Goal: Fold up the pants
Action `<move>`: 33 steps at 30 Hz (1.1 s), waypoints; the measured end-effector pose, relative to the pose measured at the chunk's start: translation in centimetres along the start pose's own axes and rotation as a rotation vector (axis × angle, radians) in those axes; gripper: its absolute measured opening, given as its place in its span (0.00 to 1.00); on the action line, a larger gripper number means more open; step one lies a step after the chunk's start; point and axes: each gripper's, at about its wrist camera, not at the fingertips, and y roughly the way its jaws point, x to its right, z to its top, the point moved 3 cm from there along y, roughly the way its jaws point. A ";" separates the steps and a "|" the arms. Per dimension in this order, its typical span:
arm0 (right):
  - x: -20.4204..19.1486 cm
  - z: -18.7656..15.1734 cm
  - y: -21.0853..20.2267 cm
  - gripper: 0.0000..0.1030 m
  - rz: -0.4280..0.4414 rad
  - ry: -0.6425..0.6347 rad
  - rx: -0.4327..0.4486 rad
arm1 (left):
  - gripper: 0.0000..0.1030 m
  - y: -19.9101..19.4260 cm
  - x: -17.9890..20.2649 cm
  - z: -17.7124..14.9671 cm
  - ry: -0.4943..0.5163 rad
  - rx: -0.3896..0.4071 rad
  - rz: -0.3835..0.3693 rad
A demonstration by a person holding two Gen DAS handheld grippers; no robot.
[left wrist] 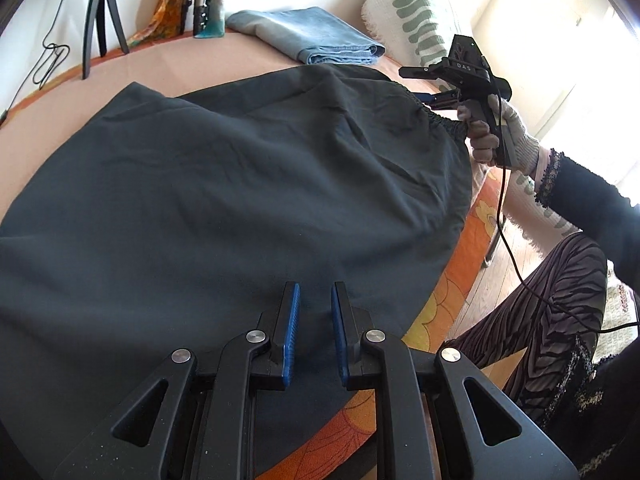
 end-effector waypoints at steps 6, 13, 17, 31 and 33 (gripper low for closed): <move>-1.9 -0.8 1.8 0.65 0.061 -0.080 -0.061 | 0.14 0.1 0.0 -0.1 -0.004 -0.003 0.024; -3.9 -1.9 1.4 0.39 -0.128 -0.138 -0.030 | 0.14 -0.1 -0.3 0.0 -0.016 0.003 0.041; -5.6 -2.0 -1.3 0.14 -0.206 -0.114 0.041 | 0.14 -1.9 -1.5 -0.3 -0.052 0.057 0.068; -6.8 -2.3 -4.4 0.52 -0.480 -0.204 0.042 | 0.14 -11.5 -9.7 -2.7 -0.279 0.221 0.242; -9.1 -1.6 -4.7 0.54 -0.465 -0.262 0.079 | 0.14 -14.2 -11.5 -3.2 -0.320 0.263 0.285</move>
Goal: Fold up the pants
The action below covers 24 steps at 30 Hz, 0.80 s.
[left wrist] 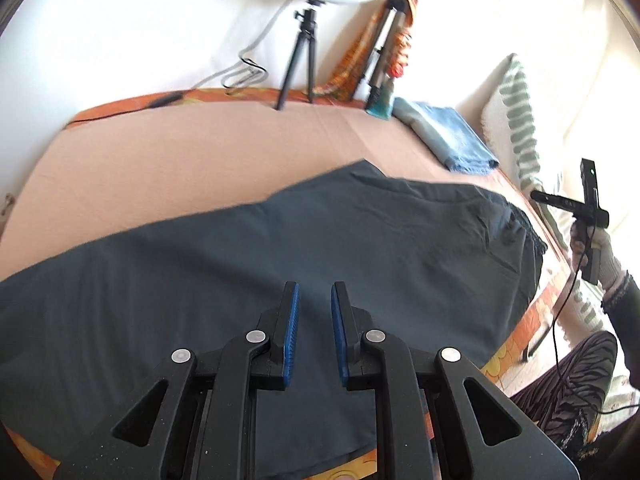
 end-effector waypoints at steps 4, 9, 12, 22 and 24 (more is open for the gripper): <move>-4.2 2.5 0.2 0.59 0.106 -0.052 0.032 | 0.14 -4.0 -5.0 0.9 -0.071 0.070 0.103; -10.3 4.4 3.5 0.62 0.210 -0.114 0.010 | 0.14 -7.3 -11.1 -0.7 -0.175 0.100 0.206; -13.8 5.2 6.4 0.63 0.258 -0.152 -0.032 | 0.14 -7.4 -13.9 -3.1 -0.247 0.068 0.237; -22.9 6.6 16.7 0.64 0.447 -0.127 -0.239 | 0.14 -4.1 -19.6 -10.6 -0.410 -0.053 0.322; -24.5 6.2 18.4 0.64 0.447 -0.146 -0.278 | 0.14 -4.5 -19.9 -10.8 -0.432 -0.025 0.303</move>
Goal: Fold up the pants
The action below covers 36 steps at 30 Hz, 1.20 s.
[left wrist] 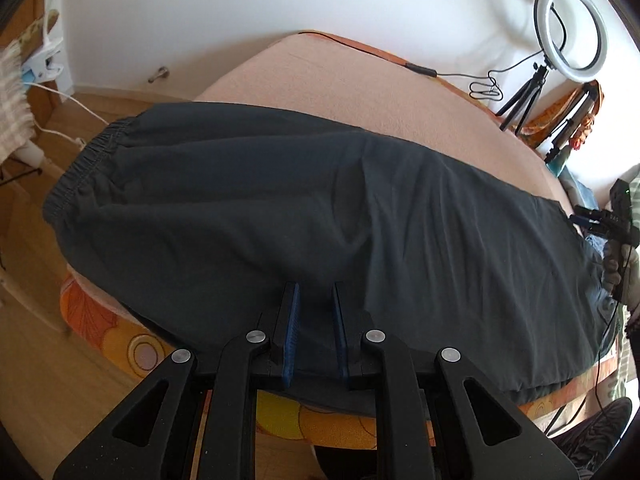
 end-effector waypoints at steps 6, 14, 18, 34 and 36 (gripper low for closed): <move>-2.0 0.6 3.1 0.11 0.073 0.021 -0.047 | 0.14 -0.3 -0.4 -0.2 0.014 0.008 -0.001; -5.7 1.9 1.2 0.00 -0.154 -0.190 0.053 | 0.14 -0.5 -1.3 -0.5 0.001 0.042 -0.028; -5.6 1.8 2.1 0.03 -0.188 -0.179 0.030 | 0.14 -1.4 -2.2 -1.0 -0.034 0.055 -0.006; -13.4 -8.5 -6.2 0.54 -0.047 -0.216 0.152 | 0.46 -7.3 -14.9 -1.3 -0.549 0.242 -0.150; -13.4 -9.5 -6.3 0.54 -0.024 -0.195 0.155 | 0.46 -6.5 -15.4 -0.5 -0.586 0.241 -0.179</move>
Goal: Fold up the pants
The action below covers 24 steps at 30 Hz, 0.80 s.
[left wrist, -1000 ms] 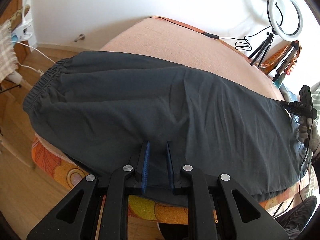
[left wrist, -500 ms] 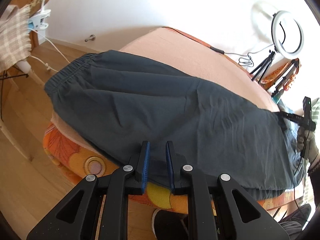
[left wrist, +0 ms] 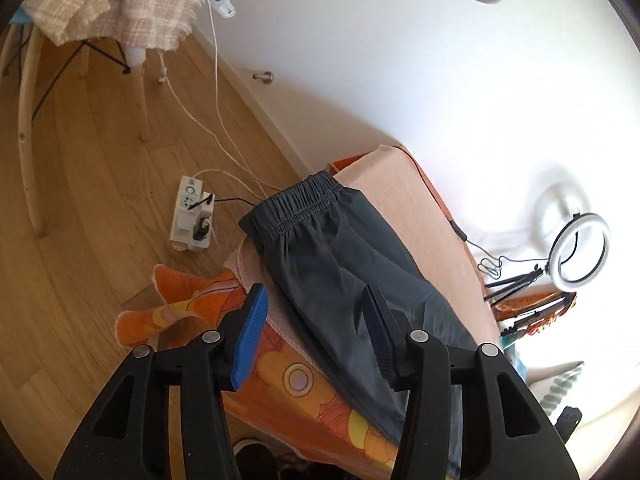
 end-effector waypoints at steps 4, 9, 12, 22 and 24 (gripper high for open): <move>0.1 -0.5 0.5 0.55 0.002 0.018 0.007 | 0.46 1.2 -1.0 1.3 -0.048 0.020 0.030; 0.6 -0.7 1.0 0.55 0.000 0.052 -0.002 | 0.46 2.7 -1.1 1.8 -0.075 -0.004 0.010; 0.9 -0.6 1.2 0.55 0.008 0.070 -0.005 | 0.46 3.7 -1.2 2.0 -0.070 -0.014 0.025; 1.3 0.0 2.3 0.55 0.018 0.099 -0.024 | 0.51 6.5 -2.3 3.1 -0.104 -0.005 0.019; 1.4 0.1 2.5 0.55 0.021 0.105 -0.029 | 0.51 6.8 -2.8 3.1 -0.122 0.007 -0.003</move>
